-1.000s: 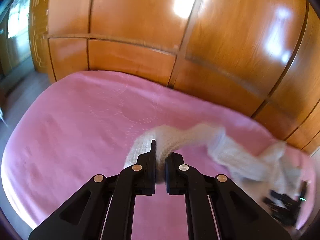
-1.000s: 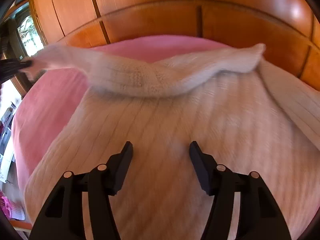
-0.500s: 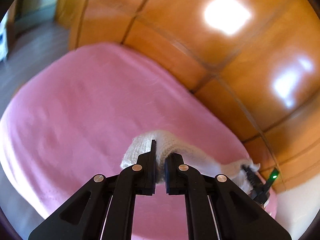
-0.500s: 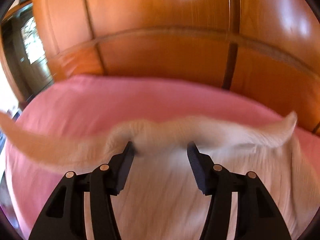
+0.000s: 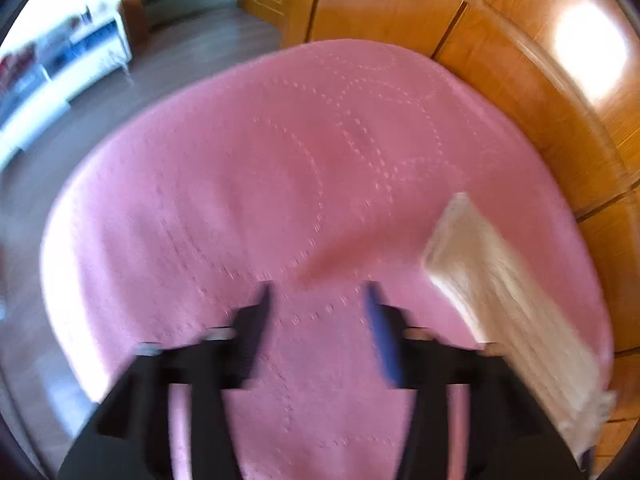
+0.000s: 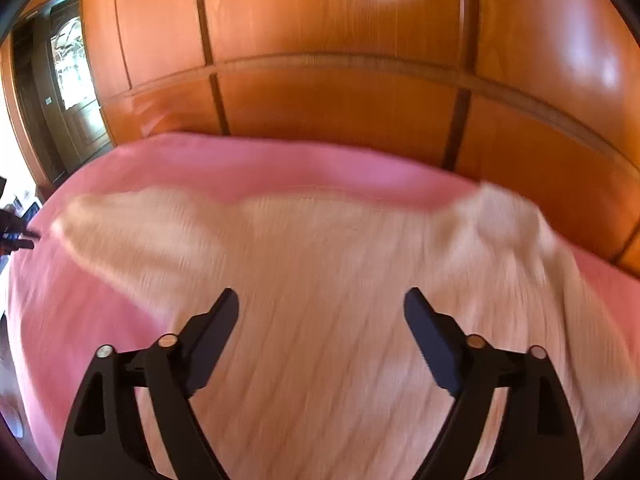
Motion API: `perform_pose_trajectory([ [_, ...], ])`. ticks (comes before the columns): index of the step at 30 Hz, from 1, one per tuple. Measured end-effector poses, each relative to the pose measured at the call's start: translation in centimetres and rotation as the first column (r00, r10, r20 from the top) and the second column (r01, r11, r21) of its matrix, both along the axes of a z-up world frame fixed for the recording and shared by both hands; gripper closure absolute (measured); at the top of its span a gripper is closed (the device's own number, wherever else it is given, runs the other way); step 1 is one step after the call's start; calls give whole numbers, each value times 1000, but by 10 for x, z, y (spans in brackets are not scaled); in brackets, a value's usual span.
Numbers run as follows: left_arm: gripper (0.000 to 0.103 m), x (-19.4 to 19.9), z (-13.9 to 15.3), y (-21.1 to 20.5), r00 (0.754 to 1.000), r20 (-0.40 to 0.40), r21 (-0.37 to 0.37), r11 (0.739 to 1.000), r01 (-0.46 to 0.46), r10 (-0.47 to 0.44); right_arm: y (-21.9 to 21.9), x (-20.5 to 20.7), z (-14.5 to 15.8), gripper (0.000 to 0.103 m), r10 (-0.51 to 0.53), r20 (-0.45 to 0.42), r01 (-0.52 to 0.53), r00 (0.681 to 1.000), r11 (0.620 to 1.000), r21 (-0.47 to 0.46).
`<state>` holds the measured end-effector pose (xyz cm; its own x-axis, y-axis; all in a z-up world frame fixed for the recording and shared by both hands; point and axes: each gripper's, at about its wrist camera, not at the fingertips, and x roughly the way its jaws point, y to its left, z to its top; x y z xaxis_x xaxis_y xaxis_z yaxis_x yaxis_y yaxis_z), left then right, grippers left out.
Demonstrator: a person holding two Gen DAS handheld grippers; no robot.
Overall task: Fold small clothes
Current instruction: 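Grasp a sleeve with the left gripper and stretch it out flat, then open the left gripper and release the flattened sleeve on the bedspread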
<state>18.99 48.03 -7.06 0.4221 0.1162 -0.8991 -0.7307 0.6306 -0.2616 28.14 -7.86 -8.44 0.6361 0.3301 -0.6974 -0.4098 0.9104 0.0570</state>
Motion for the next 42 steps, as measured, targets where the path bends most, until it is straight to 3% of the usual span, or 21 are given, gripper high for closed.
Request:
perform_pose_trajectory([
  [5,45,-24,-16,-15,987,141,-100,990,95,-81,-14,-62,-13,10,-10,-60,10,998,1000,-2],
  [7,44,-24,-18,-24,978,179,-93,988,123,-105,-18,-85,-18,9,-23,-58,21,998,999,-27],
  [9,33,-23,-23,-30,975,203,-76,992,104,-87,-20,-102,-25,8,-29,-67,26,997,999,-43],
  [11,32,-14,-22,-34,969,241,-87,993,77,-54,-19,-112,-33,5,-37,-61,31,997,996,-88],
  [13,32,3,-22,-35,967,249,-100,992,71,-44,-17,-118,-42,2,-42,-64,33,997,991,-128],
  [17,32,32,-24,-44,976,216,-39,998,46,-37,-17,-117,-51,2,-48,-78,38,996,992,-123],
  [19,60,49,-22,-45,981,186,5,998,58,-58,-19,-114,-52,2,-46,-84,37,995,994,-105],
  [20,98,50,-24,-47,981,176,7,997,80,-80,-19,-114,-53,2,-45,-84,37,995,995,-94],
  [22,99,43,-22,-49,977,204,-17,997,71,-66,-19,-115,-52,2,-45,-82,38,996,995,-89],
  [26,99,6,-12,-57,973,230,52,998,22,-34,-16,-115,-52,2,-55,-77,46,996,993,-110],
  [30,99,-22,-31,-57,985,171,84,996,0,-14,-15,-111,-54,2,-48,-80,39,996,993,-108],
  [32,97,-25,-34,-59,983,179,108,994,15,-35,-17,-108,-55,2,-41,-92,33,995,995,-93],
  [34,86,-22,-28,-64,987,159,122,992,17,-37,-19,-104,-55,2,-38,-100,29,994,996,-86],
  [36,39,-24,-19,-71,987,159,138,990,10,-32,-19,-105,-55,2,-38,-94,30,995,996,-87],
  [37,33,-29,-10,-80,982,184,162,987,2,-32,-20,-105,-56,2,-38,-88,31,995,996,-85],
  [39,32,-34,9,-108,966,250,246,969,6,-69,-20,-106,-56,2,-38,-85,31,996,996,-84],
  [40,32,-34,16,-126,958,259,282,958,46,-123,-21,-105,-56,2,-38,-85,31,996,996,-82],
  [42,32,-33,25,-169,917,292,292,939,184,-270,-22,-104,-55,2,-36,-86,30,996,997,-75],
])
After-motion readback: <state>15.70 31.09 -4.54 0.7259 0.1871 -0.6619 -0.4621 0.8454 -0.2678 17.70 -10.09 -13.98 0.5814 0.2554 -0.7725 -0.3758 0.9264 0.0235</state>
